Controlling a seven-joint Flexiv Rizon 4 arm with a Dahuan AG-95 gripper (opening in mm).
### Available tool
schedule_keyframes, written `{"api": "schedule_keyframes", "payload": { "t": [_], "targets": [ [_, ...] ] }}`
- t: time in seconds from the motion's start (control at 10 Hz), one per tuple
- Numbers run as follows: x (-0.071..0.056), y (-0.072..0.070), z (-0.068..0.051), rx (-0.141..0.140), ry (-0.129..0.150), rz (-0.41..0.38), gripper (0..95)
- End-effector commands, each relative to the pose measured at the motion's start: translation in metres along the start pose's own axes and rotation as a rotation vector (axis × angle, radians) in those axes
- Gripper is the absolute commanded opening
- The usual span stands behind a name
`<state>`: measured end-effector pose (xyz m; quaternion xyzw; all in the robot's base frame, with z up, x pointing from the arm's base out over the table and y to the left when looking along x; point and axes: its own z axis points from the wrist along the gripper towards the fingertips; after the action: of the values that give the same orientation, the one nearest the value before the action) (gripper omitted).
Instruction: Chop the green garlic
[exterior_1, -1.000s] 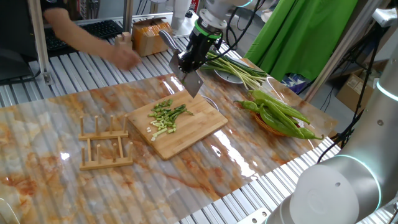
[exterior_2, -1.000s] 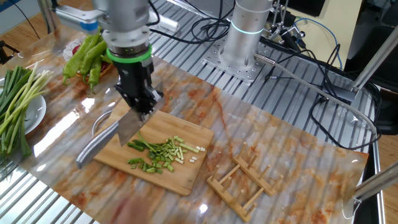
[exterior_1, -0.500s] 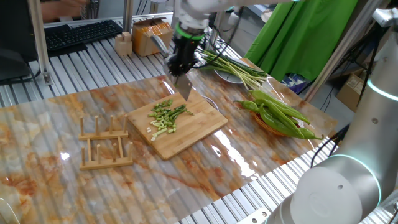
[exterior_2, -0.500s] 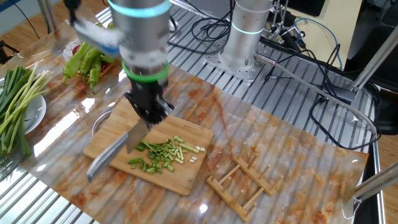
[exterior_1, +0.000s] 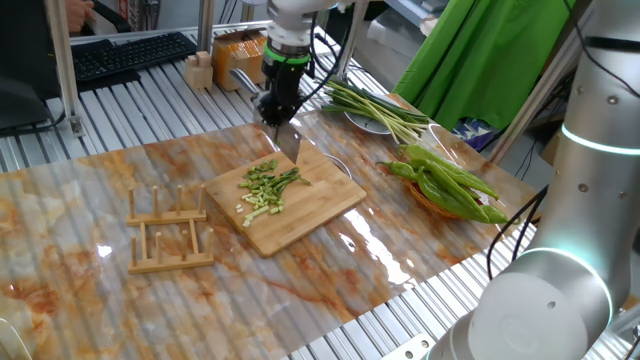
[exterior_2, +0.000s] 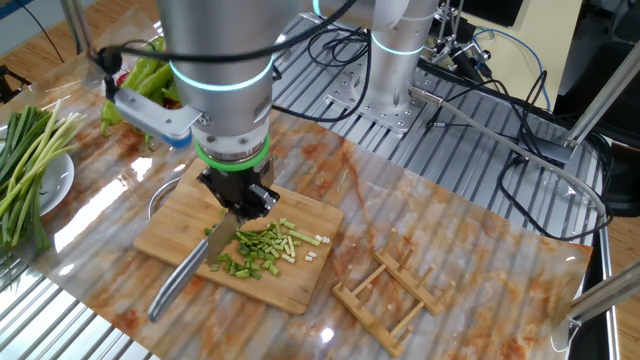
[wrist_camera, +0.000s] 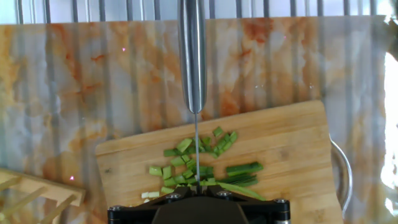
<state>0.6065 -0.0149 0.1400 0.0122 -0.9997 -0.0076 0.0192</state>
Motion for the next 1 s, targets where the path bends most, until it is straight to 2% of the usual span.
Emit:
{"api": "schedule_keyframes", "payload": {
  "t": [0.1,0.4,0.7,1.0],
  "targets": [
    [-0.002,-0.004,0.01,0.0,-0.021,-0.01,0.0],
    [-0.003,-0.005,0.018,0.004,-0.021,-0.014,0.0],
    [-0.004,-0.009,0.032,0.006,-0.022,-0.03,0.0],
    [0.0,-0.013,0.042,0.005,-0.028,-0.044,0.0]
  ]
}}
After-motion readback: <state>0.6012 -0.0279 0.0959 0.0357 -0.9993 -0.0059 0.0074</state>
